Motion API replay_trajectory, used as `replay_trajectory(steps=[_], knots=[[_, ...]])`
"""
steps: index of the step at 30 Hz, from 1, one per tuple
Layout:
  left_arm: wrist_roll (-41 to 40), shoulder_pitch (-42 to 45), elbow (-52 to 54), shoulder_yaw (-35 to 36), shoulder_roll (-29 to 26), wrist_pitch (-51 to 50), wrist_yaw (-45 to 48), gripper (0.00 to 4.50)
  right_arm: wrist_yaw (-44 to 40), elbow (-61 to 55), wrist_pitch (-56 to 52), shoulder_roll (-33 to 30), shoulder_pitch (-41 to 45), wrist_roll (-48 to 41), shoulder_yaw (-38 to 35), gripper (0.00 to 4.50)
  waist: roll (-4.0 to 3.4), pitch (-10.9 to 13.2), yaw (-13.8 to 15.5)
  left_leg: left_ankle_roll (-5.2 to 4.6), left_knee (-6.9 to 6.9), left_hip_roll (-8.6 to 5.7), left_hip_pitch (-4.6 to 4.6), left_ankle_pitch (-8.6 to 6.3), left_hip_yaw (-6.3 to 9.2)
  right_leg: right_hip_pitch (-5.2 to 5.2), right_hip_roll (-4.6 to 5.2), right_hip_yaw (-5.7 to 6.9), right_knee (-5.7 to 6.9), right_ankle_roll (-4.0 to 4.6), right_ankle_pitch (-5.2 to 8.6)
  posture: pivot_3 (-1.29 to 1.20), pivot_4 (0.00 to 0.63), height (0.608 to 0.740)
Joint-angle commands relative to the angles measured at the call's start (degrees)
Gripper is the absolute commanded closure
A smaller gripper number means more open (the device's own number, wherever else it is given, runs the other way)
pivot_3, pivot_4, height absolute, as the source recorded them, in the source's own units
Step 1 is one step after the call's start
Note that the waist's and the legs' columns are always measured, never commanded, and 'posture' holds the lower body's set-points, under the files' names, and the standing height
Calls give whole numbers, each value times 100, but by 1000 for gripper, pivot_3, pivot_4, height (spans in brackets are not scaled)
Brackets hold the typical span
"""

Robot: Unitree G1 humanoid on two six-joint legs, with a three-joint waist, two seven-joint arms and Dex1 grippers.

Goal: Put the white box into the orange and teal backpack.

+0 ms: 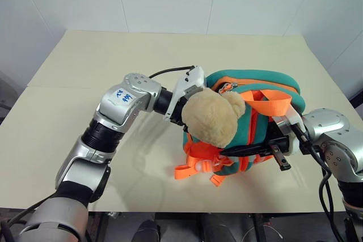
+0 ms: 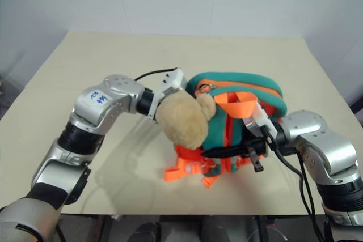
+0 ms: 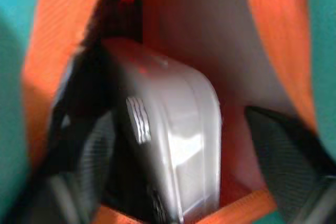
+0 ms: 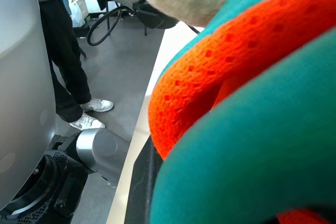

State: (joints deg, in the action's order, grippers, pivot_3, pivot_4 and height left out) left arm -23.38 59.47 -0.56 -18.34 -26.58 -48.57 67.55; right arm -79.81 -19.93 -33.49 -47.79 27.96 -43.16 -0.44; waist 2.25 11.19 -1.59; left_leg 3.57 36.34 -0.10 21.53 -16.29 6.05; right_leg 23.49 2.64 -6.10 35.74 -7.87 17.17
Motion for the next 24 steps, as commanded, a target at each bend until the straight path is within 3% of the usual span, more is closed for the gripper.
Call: replay_trajectory(steps=[1, 16, 24], knots=[[-265, 192, 399, 289, -266, 5, 303, 31, 43, -19, 125, 10, 52, 16, -89, 3983, 0, 0, -1, 0, 0, 0, 0, 0, 0, 0, 0, 0, 0, 0, 0, 0, 150, 740], [-896, -251, 887, 1562, -2303, 49, 1160, 31, -40, 77, 248, -95, 4, 86, -125, 3983, -3, 2, -2, 0, -8, 4, -1, 0, -1, 1, -1, 1, -5, 1, 1, 0, 150, 740], [-2170, -1252, 1497, 3201, -2413, -289, 753, 31, -138, 184, 322, -139, 21, 125, -108, 3983, -3, 2, -2, -1, -7, 6, -2, -1, -1, -1, 2, 2, -4, 1, 1, 0, 150, 740]])
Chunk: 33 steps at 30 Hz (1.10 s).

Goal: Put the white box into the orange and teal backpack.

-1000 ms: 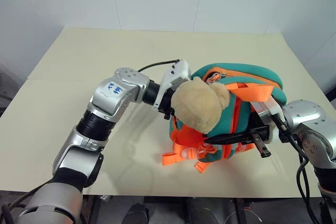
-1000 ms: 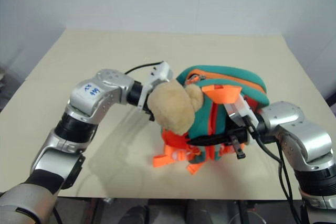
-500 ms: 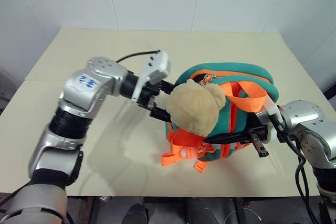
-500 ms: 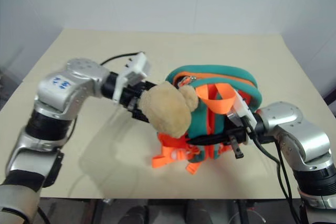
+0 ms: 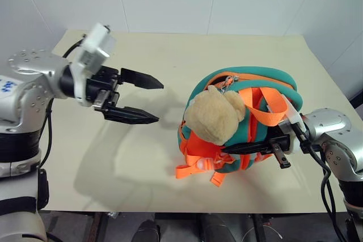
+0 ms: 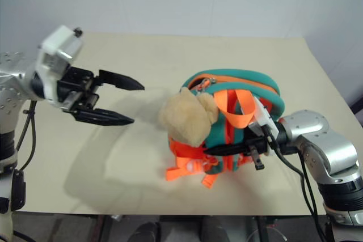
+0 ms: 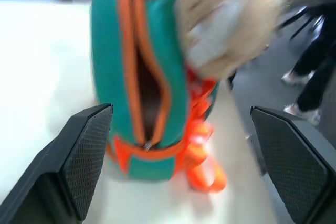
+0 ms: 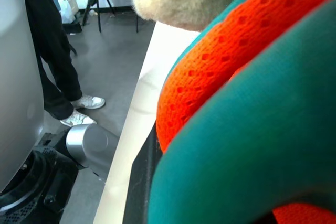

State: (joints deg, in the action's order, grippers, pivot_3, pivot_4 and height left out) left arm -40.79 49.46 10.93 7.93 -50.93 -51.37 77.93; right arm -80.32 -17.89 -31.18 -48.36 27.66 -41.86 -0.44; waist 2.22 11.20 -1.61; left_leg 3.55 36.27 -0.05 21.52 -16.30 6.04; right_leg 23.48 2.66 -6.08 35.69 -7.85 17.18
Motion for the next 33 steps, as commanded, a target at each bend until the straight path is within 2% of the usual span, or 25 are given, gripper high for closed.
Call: replay_trajectory(steps=[1, 4, 10, 18, 20, 25, 33], knots=[[-560, -352, 445, 750, 135, 33, -460, 31, -109, 12, 94, -85, 78, 4, -97, 3983, 0, 0, 1, 0, 1, 1, 0, 0, 1, 0, -1, 0, 1, 0, 0, 0, 150, 740], [-955, -534, 740, 1081, 420, 22, -1005, 31, -153, 109, 98, -71, 173, 40, -63, 3983, 1, 0, 10, 0, 8, 2, 0, 0, 2, 0, -1, 1, 6, 0, 0, 0, 150, 740], [-1582, -861, 1234, 1130, 779, -77, -1802, 31, -240, 289, 116, -28, 360, 120, 42, 3983, 0, 0, 7, 0, 13, -1, -3, 0, 2, -4, 2, -1, 10, -1, -1, 0, 150, 740], [-1283, -615, 1170, 262, 1278, 361, -2142, 31, -239, 338, 101, 35, 497, 162, 135, 3983, 0, 0, 8, 1, 12, -3, -6, 0, 1, -5, 1, -1, 6, -1, -1, 0, 150, 740], [-1078, -499, 1115, -120, 1425, 441, -2162, 31, -205, 303, 89, 54, 497, 154, 144, 3983, 0, 0, 9, 1, 12, -3, -5, 0, 1, -5, 1, 0, 5, -1, -1, 0, 150, 740], [-960, -210, 975, -540, 1724, 634, -2059, 31, -153, 243, 67, 72, 452, 145, 142, 3983, 0, 0, -3, 1, 9, -3, -6, 0, -1, -5, -1, -3, 5, -1, -1, 0, 150, 740], [-632, -37, 843, -1111, 1783, 644, -1963, 31, -106, 228, 63, 99, 440, 148, 129, 3983, 0, 0, 5, 1, 8, -3, -6, 0, -2, -5, -1, -4, 4, -1, -1, 0, 150, 740]])
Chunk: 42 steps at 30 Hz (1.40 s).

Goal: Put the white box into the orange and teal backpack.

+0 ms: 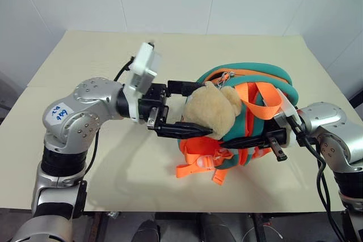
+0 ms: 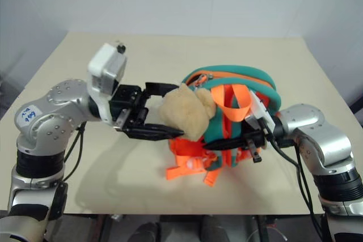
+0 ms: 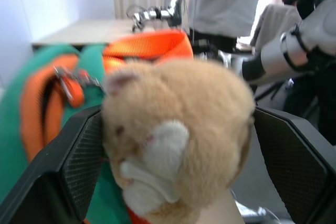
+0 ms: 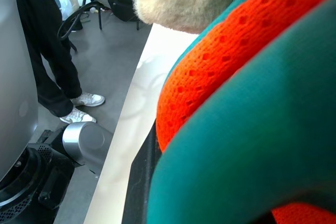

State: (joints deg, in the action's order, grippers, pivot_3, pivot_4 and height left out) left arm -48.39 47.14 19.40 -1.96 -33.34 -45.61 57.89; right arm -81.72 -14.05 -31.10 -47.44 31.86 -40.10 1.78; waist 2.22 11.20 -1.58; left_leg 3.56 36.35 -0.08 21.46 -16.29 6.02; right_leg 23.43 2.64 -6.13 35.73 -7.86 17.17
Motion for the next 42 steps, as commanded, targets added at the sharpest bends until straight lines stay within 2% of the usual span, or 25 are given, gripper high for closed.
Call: replay_trajectory(steps=[1, 2, 10, 15, 19, 23, 29, 37, 42], knots=[[165, 229, -28, -178, 19, 55, 53, 31, 36, -158, 59, 10, 15, -23, -92, 3983, 0, 0, 4, 0, 0, 0, 0, 0, 0, 0, 0, 0, 0, 0, 0, 0, 150, 740], [227, 264, -68, -222, 38, 46, 6, 31, 40, -159, 63, 16, 13, -19, -89, 3983, 0, 0, 5, 0, 1, 0, 0, 0, 0, 0, 0, 0, 0, 0, 0, 0, 150, 740], [317, 406, -123, -241, 87, 62, -27, 2361, 31, -136, 90, 53, 11, 24, -84, 3983, 0, 0, 0, 0, 0, -1, 0, 0, 0, -1, 0, 0, 0, 0, 0, 0, 150, 740], [229, 563, -200, -26, -48, 22, 43, 3237, 14, -116, 99, 47, 3, 43, -85, 3983, 0, 0, 0, 0, 0, -1, 0, 0, 0, -1, 0, 0, -1, 0, 0, 0, 150, 740], [198, 663, -283, 107, -231, -10, 129, 3382, 16, -122, 106, 35, -32, 41, -106, 3983, 0, 0, -4, 0, -3, 0, -1, 0, 0, 0, -1, 0, -1, 0, 0, 0, 150, 740], [102, 747, -483, 534, -674, 37, 355, 3389, 59, -196, 92, -9, -172, 11, -171, 3983, 0, 0, -9, 0, -5, 0, -1, 0, 0, 0, -1, 0, -4, 0, 0, 0, 150, 740], [280, 686, -718, 714, -1272, 132, 580, 3389, 90, -302, 53, -83, -297, -45, -247, 3983, 0, 0, -1, 0, -10, 1, 0, 0, 0, 1, -1, 1, -7, 0, 0, 0, 150, 740], [666, 221, -1110, 720, -2088, 273, 1025, 3389, 79, -300, 24, -185, -337, -57, -311, 3983, -3, 2, -20, 0, -18, 3, -4, 0, -3, 3, -3, 0, -6, 3, 2, 0, 150, 740], [863, -86, -1380, 565, -2373, 349, 1408, 3389, 77, -325, 22, -216, -366, -61, -323, 3983, -4, 2, -7, 0, -17, 3, -3, 0, -4, 2, -2, 0, -9, 3, 2, 0, 150, 740]])
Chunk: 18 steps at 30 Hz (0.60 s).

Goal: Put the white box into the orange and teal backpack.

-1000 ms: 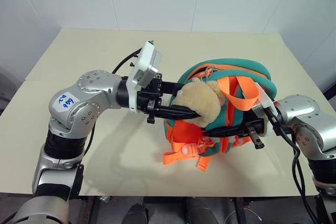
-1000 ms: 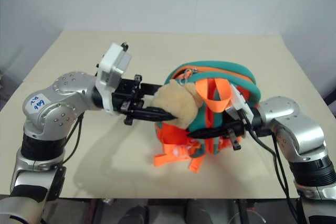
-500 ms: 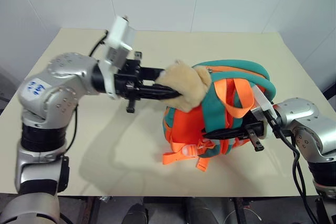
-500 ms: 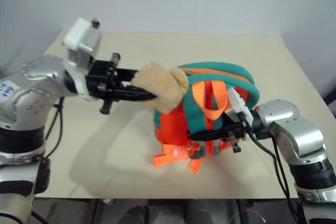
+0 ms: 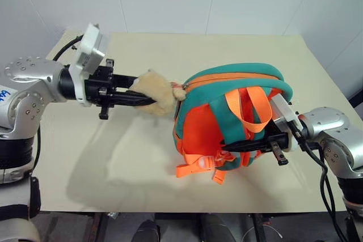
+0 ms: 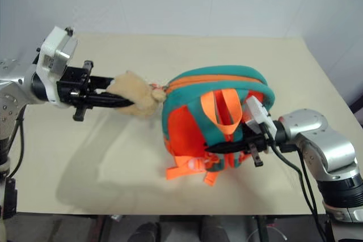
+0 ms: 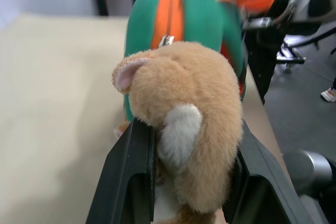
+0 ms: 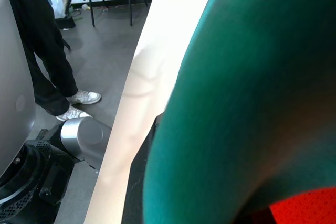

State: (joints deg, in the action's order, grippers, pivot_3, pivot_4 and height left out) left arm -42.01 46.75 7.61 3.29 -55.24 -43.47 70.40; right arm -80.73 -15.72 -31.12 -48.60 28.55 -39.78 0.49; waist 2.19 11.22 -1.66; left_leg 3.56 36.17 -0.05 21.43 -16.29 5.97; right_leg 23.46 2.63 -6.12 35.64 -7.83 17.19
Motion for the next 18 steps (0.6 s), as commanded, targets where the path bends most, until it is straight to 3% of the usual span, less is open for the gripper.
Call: replay_trajectory(steps=[1, 18], knots=[[299, -66, -299, 0, -183, 183, 201, 3389, -21, -150, 32, -96, -30, -82, -184, 3983, 0, 0, 3, 0, 0, 0, 0, 0, -1, 0, 0, 0, 0, 0, 0, 0, 150, 740], [855, -427, -766, -636, -180, 381, 939, 3389, 294, -406, -67, 120, -210, -726, -581, 3983, 0, 0, -3, -1, 1, 1, 0, -1, -3, 1, -1, -1, 4, 1, 0, 0, 150, 740]])
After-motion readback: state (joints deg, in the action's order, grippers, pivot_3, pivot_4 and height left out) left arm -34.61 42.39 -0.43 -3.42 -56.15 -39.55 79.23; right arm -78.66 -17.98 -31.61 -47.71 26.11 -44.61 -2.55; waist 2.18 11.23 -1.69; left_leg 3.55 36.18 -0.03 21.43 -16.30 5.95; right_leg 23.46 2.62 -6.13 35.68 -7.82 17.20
